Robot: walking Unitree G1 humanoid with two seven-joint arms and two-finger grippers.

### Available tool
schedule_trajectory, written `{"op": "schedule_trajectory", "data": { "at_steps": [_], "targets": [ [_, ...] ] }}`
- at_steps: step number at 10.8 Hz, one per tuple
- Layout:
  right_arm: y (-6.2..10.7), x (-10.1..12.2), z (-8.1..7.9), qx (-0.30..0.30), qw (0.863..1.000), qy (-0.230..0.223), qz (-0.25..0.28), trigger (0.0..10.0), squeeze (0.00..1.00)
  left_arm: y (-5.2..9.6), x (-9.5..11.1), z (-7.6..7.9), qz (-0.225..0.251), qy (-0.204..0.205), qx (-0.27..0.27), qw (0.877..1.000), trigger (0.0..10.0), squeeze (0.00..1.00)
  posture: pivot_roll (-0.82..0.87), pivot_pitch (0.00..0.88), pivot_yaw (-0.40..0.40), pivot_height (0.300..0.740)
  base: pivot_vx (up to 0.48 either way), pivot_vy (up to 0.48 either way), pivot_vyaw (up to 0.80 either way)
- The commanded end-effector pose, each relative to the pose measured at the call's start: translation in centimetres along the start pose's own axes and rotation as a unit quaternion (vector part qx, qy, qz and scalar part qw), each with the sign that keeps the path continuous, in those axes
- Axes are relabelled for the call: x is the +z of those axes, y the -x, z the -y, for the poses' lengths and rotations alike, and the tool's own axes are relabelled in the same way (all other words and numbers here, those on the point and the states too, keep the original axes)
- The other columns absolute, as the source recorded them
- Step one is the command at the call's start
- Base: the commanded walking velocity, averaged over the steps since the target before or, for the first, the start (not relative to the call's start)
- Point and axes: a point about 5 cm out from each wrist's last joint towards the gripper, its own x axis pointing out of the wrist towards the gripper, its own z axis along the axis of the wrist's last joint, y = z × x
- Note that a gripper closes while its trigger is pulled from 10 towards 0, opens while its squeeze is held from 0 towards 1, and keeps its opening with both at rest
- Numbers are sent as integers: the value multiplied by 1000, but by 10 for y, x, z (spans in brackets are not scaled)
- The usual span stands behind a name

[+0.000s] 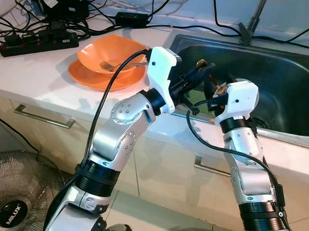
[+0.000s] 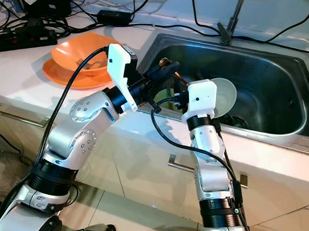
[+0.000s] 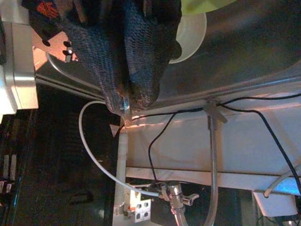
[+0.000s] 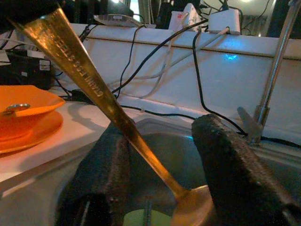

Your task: Kitchen organization

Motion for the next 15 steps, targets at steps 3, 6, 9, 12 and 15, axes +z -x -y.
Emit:
{"op": "schedule_trajectory", "data": {
  "at_steps": [3,6,9,12,15],
  "targets": [
    [-2,1,-5,12,1000,-10,3,0,0,0,-1,7,-7,-6,-20,1000,10000,0,28,36,59,740,0,0,0],
    [0,-3,-7,12,1000,-12,-5,0,0,-1,-2,8,-12,-2,-29,1000,10000,0,29,45,61,740,0,0,0],
    [0,-4,-6,10,1000,-12,-8,0,0,1,-1,7,-10,-1,-28,1000,10000,0,29,50,61,740,0,0,0],
    [1,-5,-5,8,1000,-11,-11,0,0,2,1,4,-1,13,-17,1000,10000,1000,29,54,58,740,0,0,0],
    [1,-8,-2,2,1000,-10,-17,0,0,3,5,-1,12,24,-4,1000,10000,1000,34,60,54,740,0,0,0]
  ]
}}
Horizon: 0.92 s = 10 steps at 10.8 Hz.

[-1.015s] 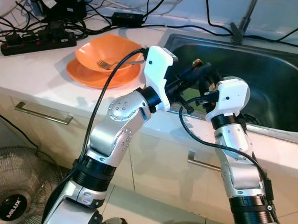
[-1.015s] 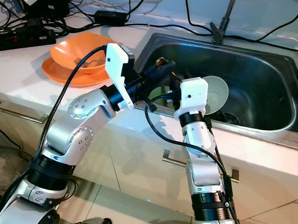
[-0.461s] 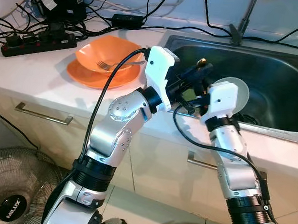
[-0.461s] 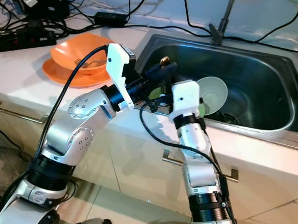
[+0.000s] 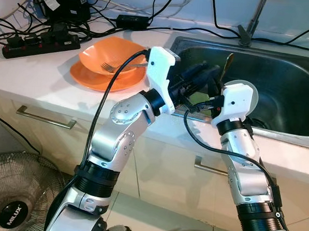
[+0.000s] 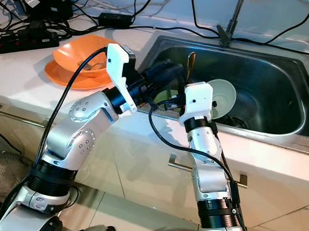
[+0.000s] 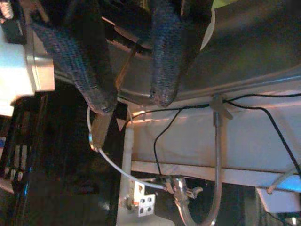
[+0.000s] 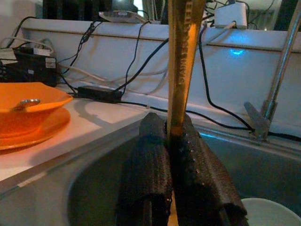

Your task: Kitchen organization

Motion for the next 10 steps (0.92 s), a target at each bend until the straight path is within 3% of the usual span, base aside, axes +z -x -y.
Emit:
{"op": "schedule_trajectory", "data": {
  "at_steps": [1,3,4,5,6,8,10],
  "targets": [
    [-1,-1,2,-4,1000,-2,-2,0,0,1,5,-1,8,1,6,1000,10000,1000,34,60,54,740,0,0,0],
    [-7,-3,15,-29,1000,3,-10,0,0,10,11,-19,44,22,64,997,10000,1000,38,64,53,740,0,0,0],
    [-11,-4,23,-43,999,7,-15,0,0,16,7,-27,41,22,91,995,10000,0,39,64,52,740,0,0,0],
    [-15,-5,30,-58,998,10,-23,10000,0,20,3,-30,34,25,105,994,10000,0,39,64,50,740,0,0,0],
    [-19,-7,36,-67,997,8,-28,10000,0,24,0,-30,23,22,113,993,10000,0,44,65,50,740,0,0,0],
    [-31,-20,52,-99,992,-3,-78,10000,0,34,-31,-29,-80,-49,129,987,10000,0,45,51,53,740,0,0,0],
    [-43,-29,58,-112,988,-22,-103,10000,0,40,-56,-15,-148,-51,106,982,10000,0,52,25,52,740,0,0,0]
  ]
}}
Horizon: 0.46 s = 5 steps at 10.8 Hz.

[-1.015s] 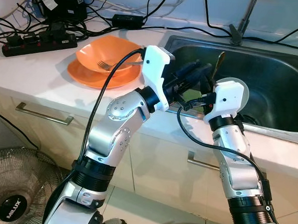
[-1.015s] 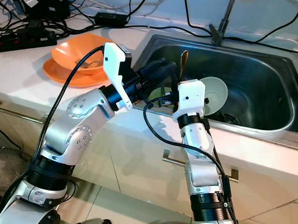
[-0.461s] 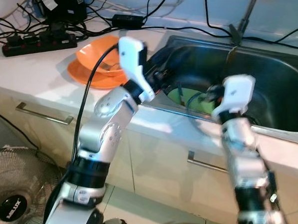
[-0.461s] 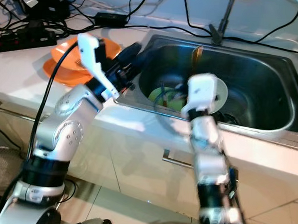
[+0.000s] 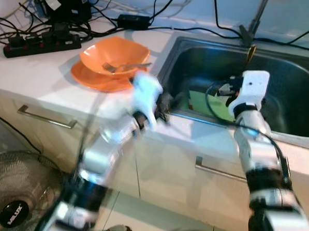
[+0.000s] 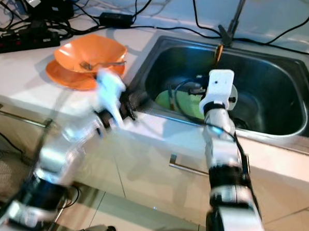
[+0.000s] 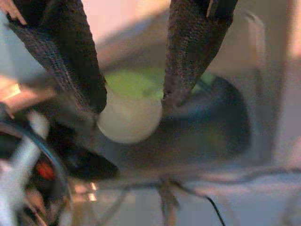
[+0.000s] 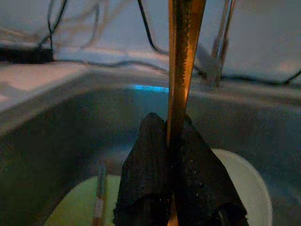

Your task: Kitchen organization

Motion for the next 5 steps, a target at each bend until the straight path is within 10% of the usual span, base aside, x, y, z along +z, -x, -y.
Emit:
{"op": "schedule_trajectory", "data": {
  "at_steps": [1,5],
  "targets": [
    [-9,2,1,0,1000,-9,-5,10000,0,1,-8,10,-28,-4,-17,999,10000,0,63,22,47,740,0,0,0],
    [-23,-7,-5,12,998,-1,-61,10000,0,5,-14,18,-52,-1,-10,999,10000,0,114,58,27,740,0,0,0]
  ]
}}
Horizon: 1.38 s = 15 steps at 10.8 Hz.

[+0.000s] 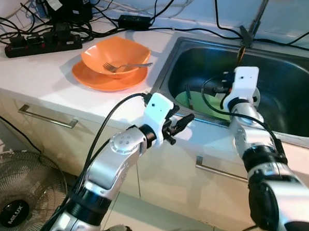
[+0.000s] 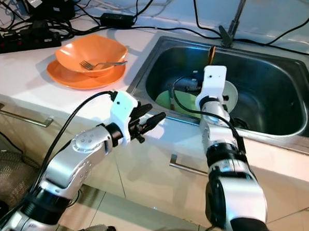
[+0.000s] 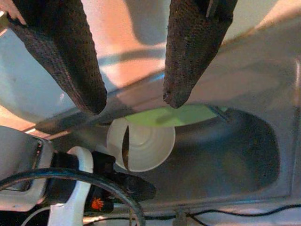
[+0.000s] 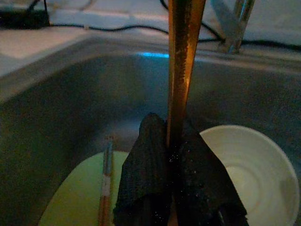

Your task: Kitchen organization

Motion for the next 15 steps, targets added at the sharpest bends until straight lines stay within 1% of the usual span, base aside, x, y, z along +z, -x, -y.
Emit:
{"op": "schedule_trajectory", "data": {
  "at_steps": [1,2,3,5,7,8,9,12,13,14,15],
  "targets": [
    [-3,4,0,2,1000,2,0,10000,0,2,-1,1,-9,-4,8,1000,10000,0,128,68,24,740,0,0,0],
    [-3,0,-1,3,1000,1,-11,10000,0,4,-2,2,-16,-4,11,1000,10000,0,135,72,23,740,0,0,0],
    [-2,-7,-2,1,999,-11,-36,10000,0,6,-4,2,-22,-1,17,1000,10000,0,146,82,21,740,0,0,0],
    [-1,-16,-4,-3,998,-24,-63,10000,0,10,-4,2,-26,1,24,999,10000,0,165,108,21,740,0,0,0],
    [-1,-18,-9,-1,997,-26,-69,10000,0,14,-5,1,-33,4,33,999,10000,0,182,118,23,740,0,0,0],
    [0,-19,-10,1,997,-28,-70,10000,561,15,-6,2,-37,5,34,999,10000,0,185,123,24,740,0,0,0],
    [0,-20,-11,2,997,-28,-71,10000,1000,16,-6,2,-39,7,36,999,10000,0,186,125,25,740,0,0,0],
    [0,-20,-12,3,997,-24,-70,10000,1000,17,-6,2,-43,9,36,998,10000,0,184,129,25,740,0,0,0],
    [-2,-13,-10,0,998,-17,-55,10000,0,16,-6,2,-43,8,36,998,10000,0,176,125,27,740,0,0,0],
    [-3,-9,-9,0,999,-16,-44,10000,0,16,-6,2,-43,7,36,998,10000,0,169,123,27,740,0,0,0],
    [-6,3,-8,1,1000,-7,-12,10000,0,13,-5,1,-39,-2,37,999,10000,0,154,119,27,740,0,0,0]
  ]
}}
